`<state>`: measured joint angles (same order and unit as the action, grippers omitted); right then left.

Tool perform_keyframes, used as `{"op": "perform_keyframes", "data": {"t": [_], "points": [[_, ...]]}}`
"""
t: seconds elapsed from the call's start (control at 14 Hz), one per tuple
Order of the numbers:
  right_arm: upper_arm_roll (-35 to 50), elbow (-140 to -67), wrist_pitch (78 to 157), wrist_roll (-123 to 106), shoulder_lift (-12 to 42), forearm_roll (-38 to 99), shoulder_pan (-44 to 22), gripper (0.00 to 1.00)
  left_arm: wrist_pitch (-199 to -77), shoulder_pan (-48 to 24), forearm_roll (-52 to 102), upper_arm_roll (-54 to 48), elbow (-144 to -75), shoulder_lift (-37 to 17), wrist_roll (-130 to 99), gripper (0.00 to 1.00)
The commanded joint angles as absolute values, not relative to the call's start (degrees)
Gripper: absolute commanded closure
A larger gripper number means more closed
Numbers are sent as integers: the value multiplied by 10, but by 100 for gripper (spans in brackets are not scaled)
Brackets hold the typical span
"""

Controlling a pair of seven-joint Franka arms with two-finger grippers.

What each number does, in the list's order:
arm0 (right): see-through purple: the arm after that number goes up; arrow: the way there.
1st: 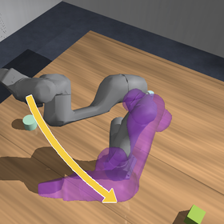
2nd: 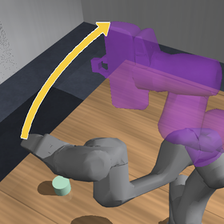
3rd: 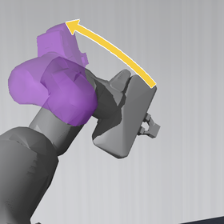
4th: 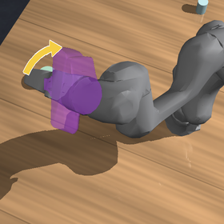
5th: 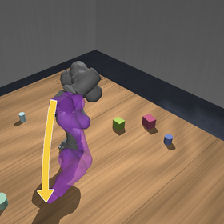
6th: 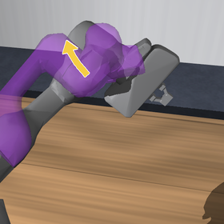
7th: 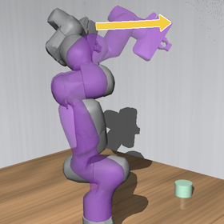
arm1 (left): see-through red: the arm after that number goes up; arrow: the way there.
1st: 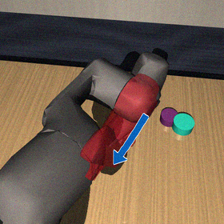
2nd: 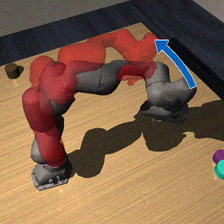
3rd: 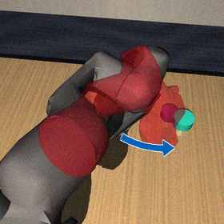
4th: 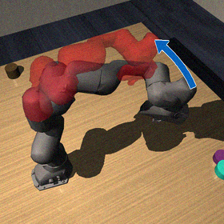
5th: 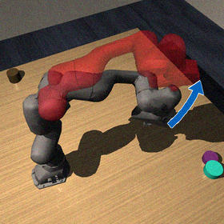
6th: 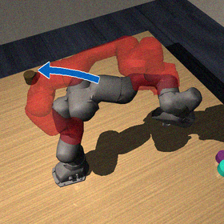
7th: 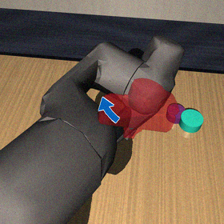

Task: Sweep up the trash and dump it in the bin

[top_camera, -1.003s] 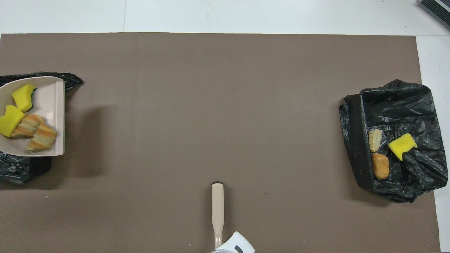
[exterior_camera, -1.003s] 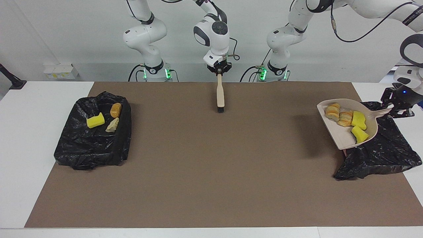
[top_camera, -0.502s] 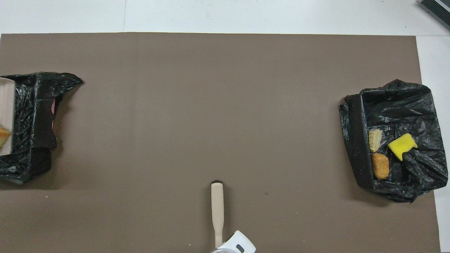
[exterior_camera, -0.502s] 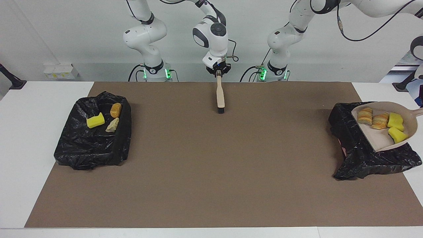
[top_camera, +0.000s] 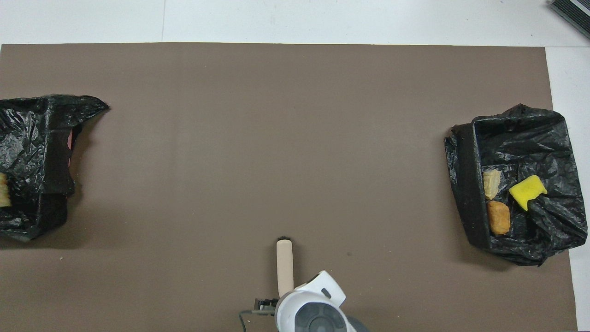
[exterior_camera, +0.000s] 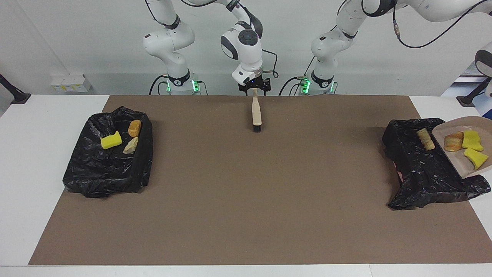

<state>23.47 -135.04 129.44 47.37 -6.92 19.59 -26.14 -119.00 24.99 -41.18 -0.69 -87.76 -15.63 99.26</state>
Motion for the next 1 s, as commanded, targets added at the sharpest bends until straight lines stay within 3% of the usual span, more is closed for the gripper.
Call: {"op": "perform_keyframes", "data": {"t": [0.0,0.29,0.57,0.93], "points": [[236,-1295,1276,450,-61,178,-172,0,-1153,214,-489,-1,-915,-123,932,100],[237,-1195,1187,402,-59,90,-64,0,-1085,183,-577,-1,-915,-109,890,100],[235,-1058,1035,332,-60,80,15,0,-991,139,-652,-1,-915,-95,851,100],[227,-948,916,278,-61,14,57,0,-929,77,-620,-6,-911,-62,841,100]]}}
